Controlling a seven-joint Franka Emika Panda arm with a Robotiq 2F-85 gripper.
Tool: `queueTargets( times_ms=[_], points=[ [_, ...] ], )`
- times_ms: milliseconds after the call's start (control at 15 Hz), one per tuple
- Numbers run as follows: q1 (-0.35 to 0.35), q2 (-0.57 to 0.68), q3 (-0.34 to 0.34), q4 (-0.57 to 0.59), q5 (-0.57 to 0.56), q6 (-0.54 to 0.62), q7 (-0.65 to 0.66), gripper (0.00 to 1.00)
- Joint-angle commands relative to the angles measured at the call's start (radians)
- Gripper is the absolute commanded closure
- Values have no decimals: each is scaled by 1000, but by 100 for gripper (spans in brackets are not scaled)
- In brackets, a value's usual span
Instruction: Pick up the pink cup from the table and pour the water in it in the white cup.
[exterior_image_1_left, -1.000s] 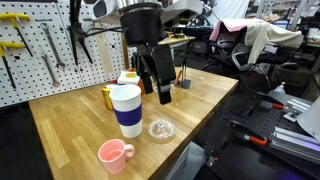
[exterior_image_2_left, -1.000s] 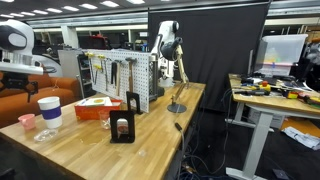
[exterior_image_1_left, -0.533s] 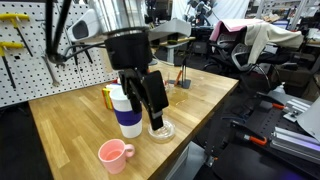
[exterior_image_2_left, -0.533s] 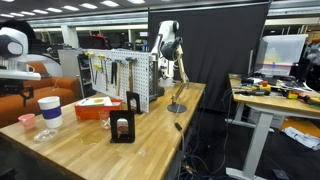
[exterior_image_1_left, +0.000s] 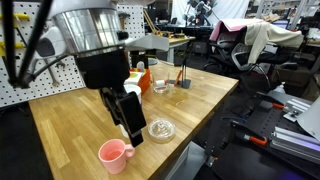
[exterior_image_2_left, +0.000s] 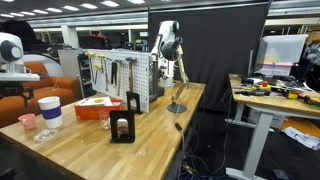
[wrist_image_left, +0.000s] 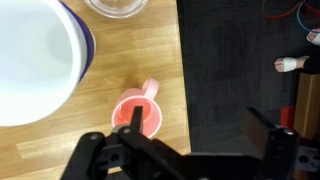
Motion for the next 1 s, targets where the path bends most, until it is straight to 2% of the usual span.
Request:
queueTargets(
  times_ms=[0, 200, 667, 933],
  points=[
    [-6, 25, 23, 16, -8, 26, 61, 0],
    [-7, 49, 26, 9, -7, 58, 112, 0],
    [5, 104, -32, 8, -100, 93, 206, 0],
    [1, 126, -24, 5, -95, 102, 223, 0]
  ],
)
